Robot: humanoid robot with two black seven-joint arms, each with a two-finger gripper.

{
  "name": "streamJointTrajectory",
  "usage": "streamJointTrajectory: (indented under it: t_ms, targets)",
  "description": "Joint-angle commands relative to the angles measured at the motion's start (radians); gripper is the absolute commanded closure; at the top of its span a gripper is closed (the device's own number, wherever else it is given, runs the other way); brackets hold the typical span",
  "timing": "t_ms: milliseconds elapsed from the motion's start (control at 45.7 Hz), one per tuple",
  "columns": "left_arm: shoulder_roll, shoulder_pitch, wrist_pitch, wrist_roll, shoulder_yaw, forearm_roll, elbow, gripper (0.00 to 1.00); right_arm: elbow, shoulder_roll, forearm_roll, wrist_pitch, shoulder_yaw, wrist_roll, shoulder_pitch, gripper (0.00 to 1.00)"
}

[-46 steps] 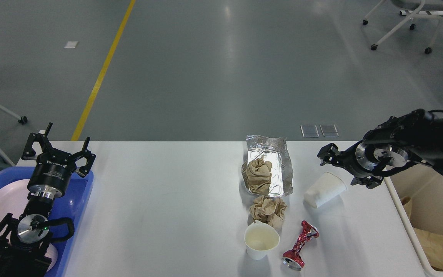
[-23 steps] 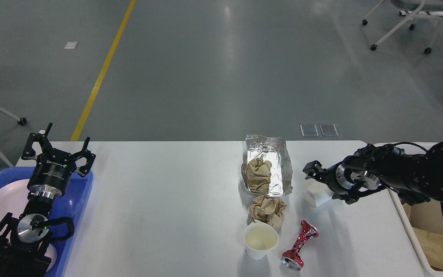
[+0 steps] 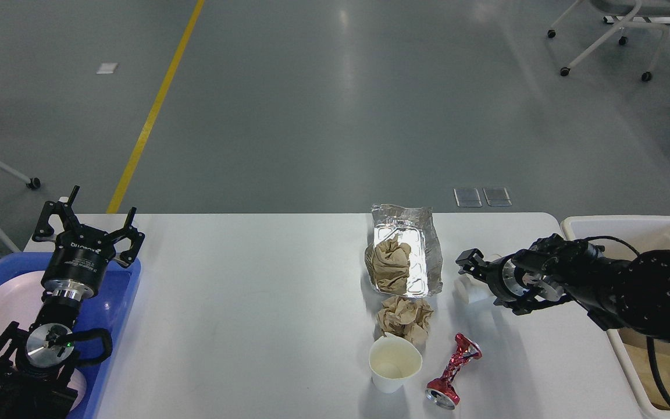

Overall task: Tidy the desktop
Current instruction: 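Lower the right gripper onto the white paper cup and grasp it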

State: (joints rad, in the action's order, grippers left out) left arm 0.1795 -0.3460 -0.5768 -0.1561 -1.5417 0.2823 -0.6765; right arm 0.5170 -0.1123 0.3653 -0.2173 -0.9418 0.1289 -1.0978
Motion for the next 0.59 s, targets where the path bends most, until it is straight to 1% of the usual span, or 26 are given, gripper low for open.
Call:
streamJointTrajectory:
  t_ms: [0,44,175,219,328,416,460,504,569]
  targets:
    - [0.0,-0.001,0.0,0.0,0.0,0.0,0.0,0.04,-0.018,-0.006,0.001,0.022,0.075,0.0,0.035,0.06]
    - [0.0,-0.001,0.0,0.0,0.0,0.0,0.0,0.04,-0.023,-0.01,0.001,0.026,0.112,0.0,0.045,0.07]
    - [0.0,-0.001,0.0,0.0,0.0,0.0,0.0,0.04,-0.066,-0.01,0.001,0.041,0.198,0.0,0.084,0.16]
    - [0.0,-0.001,0.0,0.0,0.0,0.0,0.0,0.04,-0.068,-0.01,0.001,0.047,0.207,0.0,0.088,0.25]
    - [0.0,-0.001,0.0,0.0,0.0,0.0,0.0,0.04,-0.068,-0.012,0.001,0.075,0.21,0.0,0.098,0.42]
    - [0.0,-0.001,0.0,0.0,0.0,0.0,0.0,0.04,-0.066,-0.012,0.001,0.099,0.21,0.0,0.107,0.63]
    - [0.0,0.001,0.0,0.0,0.0,0.0,0.0,0.04,-0.066,-0.012,0.001,0.11,0.21,0.0,0.111,0.69]
    - [0.0,-0.001,0.0,0.0,0.0,0.0,0.0,0.04,-0.064,-0.012,0.0,0.118,0.21,0.0,0.113,0.78]
    - [0.0,-0.001,0.0,0.0,0.0,0.0,0.0,0.04,-0.064,-0.013,0.0,0.124,0.207,0.0,0.113,0.87]
